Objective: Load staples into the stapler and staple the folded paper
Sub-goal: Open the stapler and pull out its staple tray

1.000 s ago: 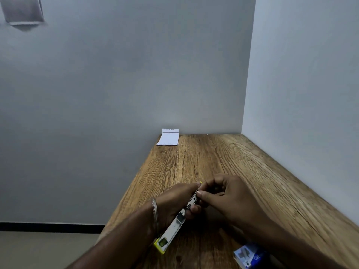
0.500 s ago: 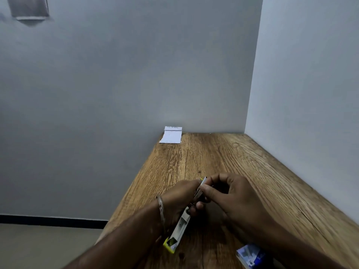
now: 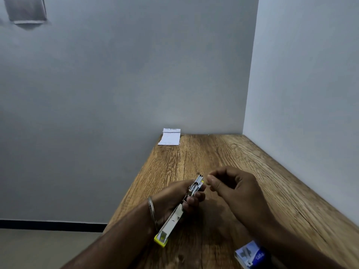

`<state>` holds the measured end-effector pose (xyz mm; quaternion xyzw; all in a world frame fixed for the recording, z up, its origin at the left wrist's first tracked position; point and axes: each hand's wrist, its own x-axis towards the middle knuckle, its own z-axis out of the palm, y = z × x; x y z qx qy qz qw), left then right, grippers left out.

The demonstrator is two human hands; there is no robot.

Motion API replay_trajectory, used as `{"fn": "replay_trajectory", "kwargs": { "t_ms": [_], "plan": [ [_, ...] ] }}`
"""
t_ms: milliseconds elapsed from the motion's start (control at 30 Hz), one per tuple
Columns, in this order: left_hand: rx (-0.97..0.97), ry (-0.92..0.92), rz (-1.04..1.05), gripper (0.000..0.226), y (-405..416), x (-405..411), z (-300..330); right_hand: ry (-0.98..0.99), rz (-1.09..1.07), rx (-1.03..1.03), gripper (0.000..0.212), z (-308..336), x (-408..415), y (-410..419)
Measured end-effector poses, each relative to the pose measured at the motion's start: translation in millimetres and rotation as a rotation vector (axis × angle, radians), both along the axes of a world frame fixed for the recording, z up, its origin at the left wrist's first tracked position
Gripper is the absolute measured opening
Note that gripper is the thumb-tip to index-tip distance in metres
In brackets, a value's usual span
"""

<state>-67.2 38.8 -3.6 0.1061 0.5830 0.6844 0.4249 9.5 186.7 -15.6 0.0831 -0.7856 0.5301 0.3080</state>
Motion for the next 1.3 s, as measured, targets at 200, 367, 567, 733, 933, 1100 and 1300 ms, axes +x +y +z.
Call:
{"fn": "replay_trajectory", "kwargs": {
  "t_ms": [200, 367, 567, 733, 933, 1100, 1300],
  "plan": [
    [-0.015, 0.004, -0.009, 0.045, 0, 4, 1, -0.049, -0.104, 0.342, 0.022, -3, -5, -5],
    [-0.03, 0.045, -0.009, 0.045, -2, 8, 5, 0.005, -0.078, 0.493, 0.027, -1, 1, -1],
    [-0.033, 0.062, 0.035, 0.043, -1, 11, 3, -0.021, -0.115, 0.698, 0.029, -4, 2, -3],
    [-0.072, 0.11, 0.091, 0.045, 1, 13, 3, -0.046, -0.13, 0.861, 0.038, -10, 1, -11],
    [-0.111, 0.13, 0.164, 0.041, 3, 13, 5, -0.048, -0.119, 0.927, 0.034, -8, 7, -14],
    [-0.084, 0.099, 0.164, 0.03, 1, 12, 4, -0.019, -0.059, 0.821, 0.031, -7, 8, -11],
    [-0.077, 0.127, 0.15, 0.03, 0, 9, 3, -0.001, -0.01, 0.773, 0.032, -8, 10, -11]
  ]
}}
